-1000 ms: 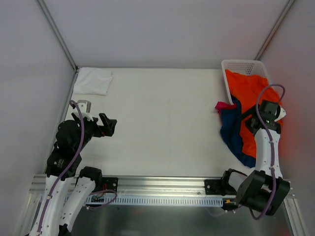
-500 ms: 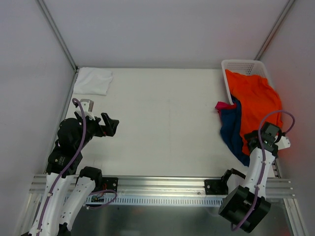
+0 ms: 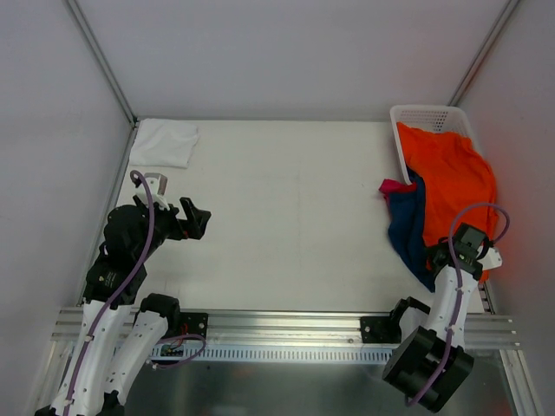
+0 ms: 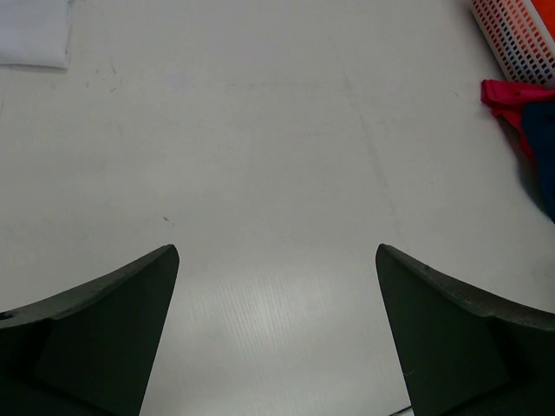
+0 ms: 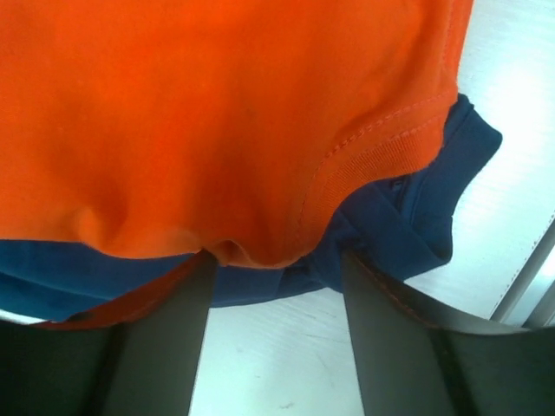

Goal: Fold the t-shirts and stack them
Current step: Grab the tshirt from the pile

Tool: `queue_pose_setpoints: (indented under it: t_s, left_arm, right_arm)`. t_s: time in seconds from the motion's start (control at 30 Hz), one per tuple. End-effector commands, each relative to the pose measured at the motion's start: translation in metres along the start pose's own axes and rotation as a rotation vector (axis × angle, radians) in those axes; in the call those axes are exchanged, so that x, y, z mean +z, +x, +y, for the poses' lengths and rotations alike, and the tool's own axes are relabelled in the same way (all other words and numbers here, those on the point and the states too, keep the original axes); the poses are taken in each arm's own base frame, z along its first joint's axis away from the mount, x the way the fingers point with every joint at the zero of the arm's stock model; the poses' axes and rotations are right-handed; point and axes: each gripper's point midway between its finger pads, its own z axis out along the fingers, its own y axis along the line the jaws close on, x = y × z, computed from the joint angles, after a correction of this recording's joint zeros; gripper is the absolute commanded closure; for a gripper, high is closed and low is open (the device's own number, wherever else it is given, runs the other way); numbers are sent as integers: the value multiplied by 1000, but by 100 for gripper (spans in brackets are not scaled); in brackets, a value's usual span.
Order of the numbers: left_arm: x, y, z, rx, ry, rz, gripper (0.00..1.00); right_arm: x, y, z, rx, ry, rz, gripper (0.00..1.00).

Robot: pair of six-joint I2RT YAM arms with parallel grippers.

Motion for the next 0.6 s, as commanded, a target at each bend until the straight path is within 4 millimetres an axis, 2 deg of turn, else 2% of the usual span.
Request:
queue_pose_setpoints:
  t_s: [0.0,0.07,0.1,0.17,0.3,0.43,0.53,0.57]
  left_arm:
    - [4,-5,-3,15,25,-17,1]
    - [4,-4,-3,15,25,-14,1]
    - [5,-4,-3,14,25,-13,1]
    - [5,-5,-4,14,26,-11,1]
    - [6,-5,-3,13,25,-8,1]
    - [7,-3,-4,16,31,-2,1]
    - [7,-3,-4,15,30,-1,1]
    - [6,-4,-4,15,32,-4,1]
  right_arm:
    - [9,-3,4,19,-13,-6,40]
    - [12,-7,4,25,-8,-18,66]
    - [13,-8,3,27,-3,-21,84]
    - [16,-11,4,34,-1,-19,99]
    - [17,-12,10,37,-23,-9,100]
    - [1,-15,31,61,-138,-14,99]
    - [-38,-35,57,50,-256,-94,100]
    - [-59,-37,72,24,-333,-118,100]
